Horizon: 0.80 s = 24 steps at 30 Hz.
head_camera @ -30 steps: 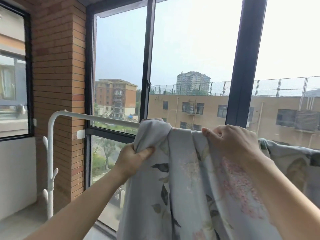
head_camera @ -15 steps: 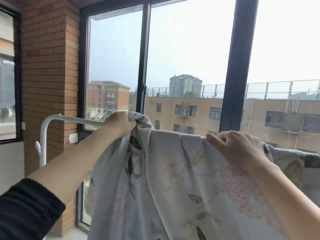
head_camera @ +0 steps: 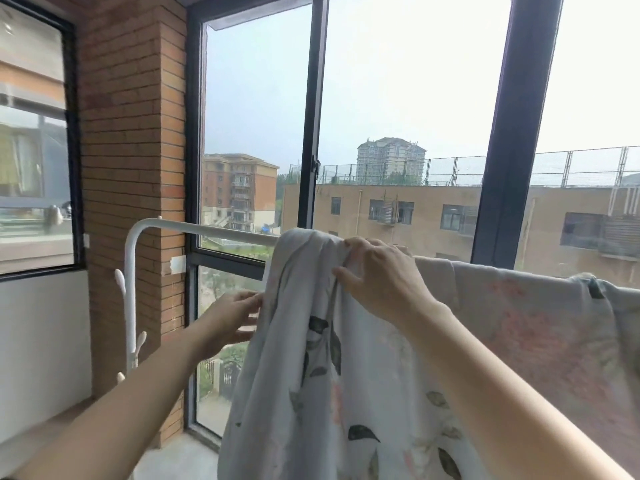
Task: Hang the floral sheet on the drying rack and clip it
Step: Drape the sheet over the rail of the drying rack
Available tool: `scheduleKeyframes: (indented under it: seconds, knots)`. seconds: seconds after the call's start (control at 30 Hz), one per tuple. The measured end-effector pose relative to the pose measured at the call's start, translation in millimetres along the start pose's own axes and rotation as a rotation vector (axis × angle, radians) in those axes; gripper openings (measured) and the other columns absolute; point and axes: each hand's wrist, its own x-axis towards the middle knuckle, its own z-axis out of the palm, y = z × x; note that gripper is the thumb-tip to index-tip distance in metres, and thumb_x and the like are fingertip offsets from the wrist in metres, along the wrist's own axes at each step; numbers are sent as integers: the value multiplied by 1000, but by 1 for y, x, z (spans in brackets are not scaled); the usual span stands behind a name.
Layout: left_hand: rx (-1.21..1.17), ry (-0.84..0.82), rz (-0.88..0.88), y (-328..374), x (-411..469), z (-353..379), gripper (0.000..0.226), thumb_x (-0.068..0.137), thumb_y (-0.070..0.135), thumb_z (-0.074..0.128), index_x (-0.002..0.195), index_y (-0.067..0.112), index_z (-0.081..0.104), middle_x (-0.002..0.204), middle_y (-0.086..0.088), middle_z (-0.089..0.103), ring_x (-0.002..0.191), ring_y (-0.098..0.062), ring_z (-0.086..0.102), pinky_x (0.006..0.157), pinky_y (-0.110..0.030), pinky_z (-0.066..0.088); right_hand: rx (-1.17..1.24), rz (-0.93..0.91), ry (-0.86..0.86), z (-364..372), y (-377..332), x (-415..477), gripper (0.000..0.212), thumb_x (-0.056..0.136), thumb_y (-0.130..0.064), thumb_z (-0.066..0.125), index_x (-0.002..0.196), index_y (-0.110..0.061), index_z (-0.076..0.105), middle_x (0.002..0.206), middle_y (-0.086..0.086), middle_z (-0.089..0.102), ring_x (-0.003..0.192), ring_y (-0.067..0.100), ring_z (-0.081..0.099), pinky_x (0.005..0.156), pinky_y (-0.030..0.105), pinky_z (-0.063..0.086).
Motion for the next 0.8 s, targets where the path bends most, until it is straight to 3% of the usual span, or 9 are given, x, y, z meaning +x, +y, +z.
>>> scheduleKeyframes:
  seconds: [0.07,0.13,0.23,0.37,0.43,0.5,0.57,0.67,0.8]
  knots:
    - [37,-191,-177,-15,-5,-11,115,48,78,69,136,10,41,126,-15,58,110,-29,61,85,-36,54,-98,46,9,9,4,2,48,87,-54,51,124,-24,53,122,1,61,115,24,54,101,39,34]
    - [86,-322,-265,-24,-6,-6,126,42,88,60,142,15,34,127,-10,60,116,-25,57,97,-39,44,-137,56,32,12,8,2,51,86,-59,49,123,-26,53,123,-1,61,117,23,53,100,38,33]
    - [49,-426,-284,-25,-5,16,102,58,89,44,133,20,51,127,-4,62,120,-24,55,107,-50,35,-128,52,29,11,12,2,52,86,-61,46,123,-26,53,123,-1,61,117,23,52,100,38,33]
    - [-193,-350,-251,-6,-11,33,66,76,64,56,113,12,69,119,-12,66,110,-26,63,100,-42,46,-121,28,36,9,18,2,51,86,-61,46,123,-27,54,124,-2,61,117,22,52,98,36,32]
    - [-198,-328,-249,7,-15,28,53,75,57,62,98,11,76,111,-12,70,101,-25,68,86,-36,54,-112,16,45,9,23,2,49,86,-61,46,120,-27,55,123,-3,61,117,21,53,97,35,33]
    - [-151,-339,-270,15,-16,19,53,68,54,70,96,10,77,109,-12,70,99,-25,69,76,-33,57,-105,5,58,10,26,3,49,86,-62,45,119,-27,56,121,-4,62,116,21,54,96,34,33]
    - [-110,-371,-306,15,-19,13,63,65,57,72,107,10,73,117,-13,67,106,-27,65,79,-35,56,-97,3,65,12,25,5,49,86,-62,46,118,-27,57,121,-3,63,116,21,54,96,34,33]
    - [-111,-340,-319,10,-26,15,55,77,58,57,106,13,73,116,-12,68,106,-27,65,80,-35,56,-81,1,74,15,23,7,51,86,-63,45,119,-26,57,121,-3,63,116,21,54,95,34,33]
    - [-249,-227,-197,18,-24,2,66,65,38,83,119,5,65,124,-17,62,109,-30,62,91,-39,53,-82,-4,88,16,26,8,50,87,-63,43,118,-27,59,121,-4,64,114,20,56,92,34,35]
